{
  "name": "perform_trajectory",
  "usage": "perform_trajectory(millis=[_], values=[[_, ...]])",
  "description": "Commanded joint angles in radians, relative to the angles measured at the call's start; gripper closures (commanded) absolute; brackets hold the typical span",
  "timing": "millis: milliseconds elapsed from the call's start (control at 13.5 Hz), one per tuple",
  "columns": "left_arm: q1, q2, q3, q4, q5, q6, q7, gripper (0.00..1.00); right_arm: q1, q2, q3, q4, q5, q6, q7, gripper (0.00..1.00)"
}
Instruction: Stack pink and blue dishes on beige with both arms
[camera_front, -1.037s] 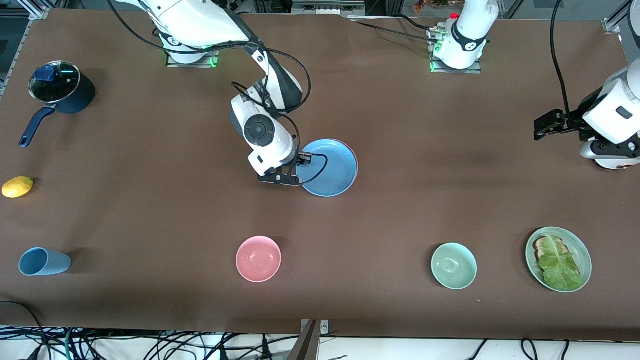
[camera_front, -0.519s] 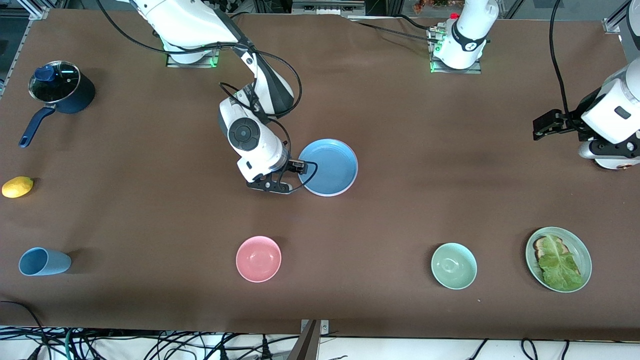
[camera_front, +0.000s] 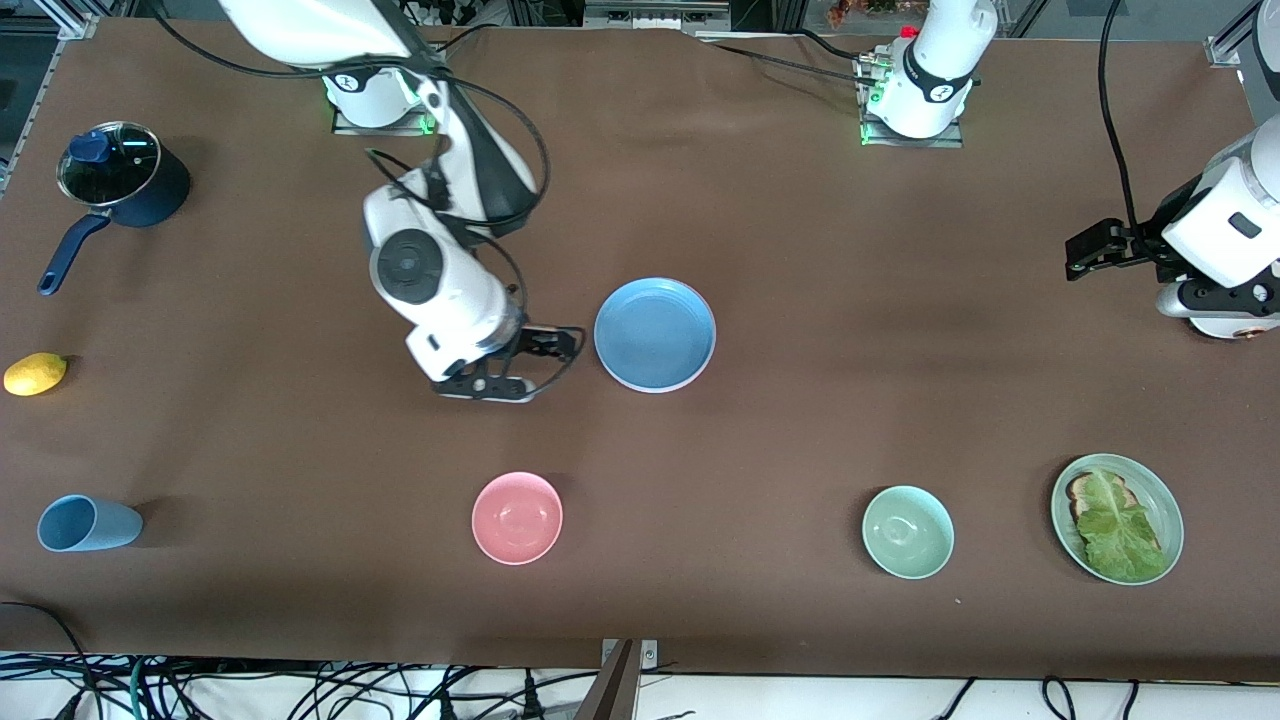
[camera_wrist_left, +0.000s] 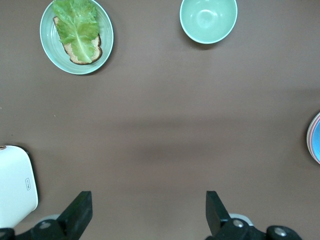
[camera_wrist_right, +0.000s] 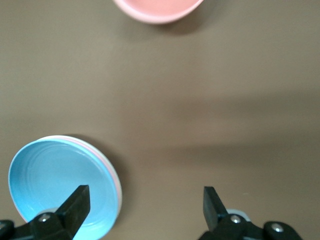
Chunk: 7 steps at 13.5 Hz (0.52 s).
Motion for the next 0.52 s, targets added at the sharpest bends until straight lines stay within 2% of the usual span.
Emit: perform_trajectory(millis=[0, 74, 444], values=[[-0.004, 0.012, -0.002, 0.027, 0.016, -0.004, 0.005, 0.00, -0.039, -0.054, -0.010, 0.048, -0.064, -0.132, -0.072, 0.00], [-0.004, 0.012, -0.002, 0.027, 0.014, -0.004, 0.005, 0.00, -0.039, -0.063, -0.028, 0.068, -0.088, -0.187, -0.110, 0.00], [-0.004, 0.012, -0.002, 0.027, 0.016, -0.004, 0.003, 0.00, -0.140, -0.192, -0.033, 0.050, -0.104, -0.318, -0.279, 0.00]])
